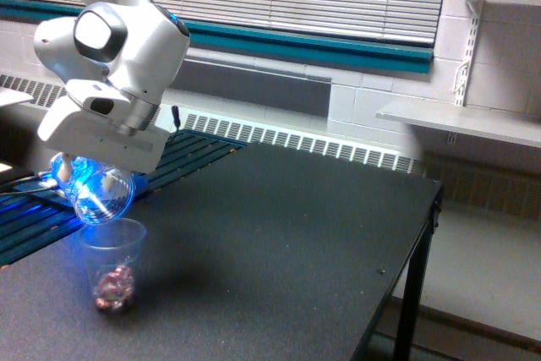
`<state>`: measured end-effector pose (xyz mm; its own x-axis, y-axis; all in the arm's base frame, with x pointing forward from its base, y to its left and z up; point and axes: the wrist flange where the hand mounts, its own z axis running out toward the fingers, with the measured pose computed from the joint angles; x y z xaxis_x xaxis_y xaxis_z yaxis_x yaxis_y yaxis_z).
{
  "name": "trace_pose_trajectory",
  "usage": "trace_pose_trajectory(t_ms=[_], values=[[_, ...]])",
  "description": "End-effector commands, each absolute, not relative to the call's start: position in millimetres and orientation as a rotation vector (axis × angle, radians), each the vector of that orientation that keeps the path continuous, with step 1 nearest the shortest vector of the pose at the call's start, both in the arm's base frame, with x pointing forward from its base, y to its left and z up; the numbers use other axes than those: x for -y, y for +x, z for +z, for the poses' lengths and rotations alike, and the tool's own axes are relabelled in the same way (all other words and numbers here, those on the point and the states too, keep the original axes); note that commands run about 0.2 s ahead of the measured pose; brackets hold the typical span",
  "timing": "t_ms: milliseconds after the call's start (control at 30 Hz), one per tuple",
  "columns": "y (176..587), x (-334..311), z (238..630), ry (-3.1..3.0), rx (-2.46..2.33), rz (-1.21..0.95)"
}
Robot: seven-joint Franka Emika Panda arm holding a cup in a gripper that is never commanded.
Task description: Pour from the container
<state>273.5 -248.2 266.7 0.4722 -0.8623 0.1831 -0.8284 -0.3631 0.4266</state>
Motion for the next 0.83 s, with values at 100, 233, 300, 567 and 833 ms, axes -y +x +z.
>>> trace_pose_trajectory(t_ms=[100,233,300,567,833], values=[[272,249,269,2.273,1.405,-0.084],[273,250,272,2.282,1.411,-0.063],[274,249,274,2.284,1.412,-0.05],[276,246,287,2.297,1.416,0.025],[275,241,294,2.304,1.424,0.082]])
